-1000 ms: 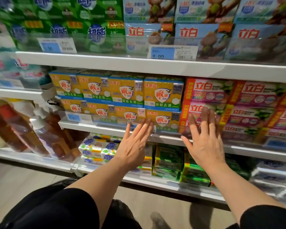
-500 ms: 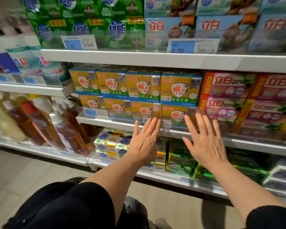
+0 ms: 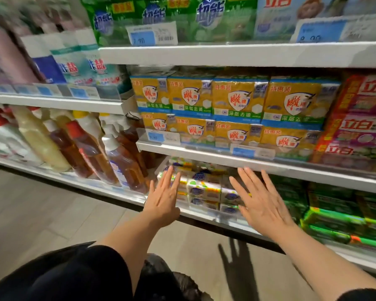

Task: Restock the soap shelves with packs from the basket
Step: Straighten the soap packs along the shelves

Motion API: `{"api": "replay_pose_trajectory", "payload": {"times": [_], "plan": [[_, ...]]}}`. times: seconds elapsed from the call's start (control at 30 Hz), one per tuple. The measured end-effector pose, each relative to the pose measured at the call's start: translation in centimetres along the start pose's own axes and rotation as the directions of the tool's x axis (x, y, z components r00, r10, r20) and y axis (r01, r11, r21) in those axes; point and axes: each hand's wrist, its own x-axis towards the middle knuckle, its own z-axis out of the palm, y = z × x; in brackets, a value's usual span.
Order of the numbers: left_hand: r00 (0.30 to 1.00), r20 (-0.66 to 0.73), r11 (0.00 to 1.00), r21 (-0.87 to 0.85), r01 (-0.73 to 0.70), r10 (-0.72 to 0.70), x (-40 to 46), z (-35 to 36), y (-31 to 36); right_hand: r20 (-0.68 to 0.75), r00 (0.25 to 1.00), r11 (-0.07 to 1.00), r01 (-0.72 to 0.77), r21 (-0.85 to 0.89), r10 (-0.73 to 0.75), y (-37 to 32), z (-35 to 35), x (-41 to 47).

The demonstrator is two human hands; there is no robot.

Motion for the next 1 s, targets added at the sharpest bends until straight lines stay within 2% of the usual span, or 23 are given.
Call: {"api": "replay_pose_trajectory", "payload": {"times": [0.2, 0.4, 0.57, 0.7, 1.0], "plan": [[0.984, 0.175, 1.000, 0.025, 0.013, -0.017, -1.1, 4.9, -2.2, 0.200, 0.977, 0.996, -0.081, 0.033, 0.072, -3.4, 3.3, -1.0], [0.972, 0.233, 1.000, 0.008, 0.017, -0.018, -0.9, 7.1, -3.5, 0.309, 0.950, 0.998, -0.047, 0.040, 0.033, -5.4, 4.1, -0.6], [0.997, 0.080, 0.994, -0.106, 0.013, -0.004, 1.5, 7.5, -3.9, 0.238, 0.970, 0.993, -0.068, 0.092, 0.045, -6.0, 4.3, 2.3], [0.998, -0.058, 0.985, -0.172, 0.013, -0.023, 3.4, 7.6, -4.6, 0.233, 0.955, 0.962, -0.224, 0.154, 0.185, -5.8, 5.0, 5.6], [0.991, -0.137, 0.975, -0.219, -0.035, 0.004, 5.6, 8.6, -6.3, 0.242, 0.909, 0.884, -0.397, 0.246, 0.341, -5.3, 6.4, 7.2]]}}
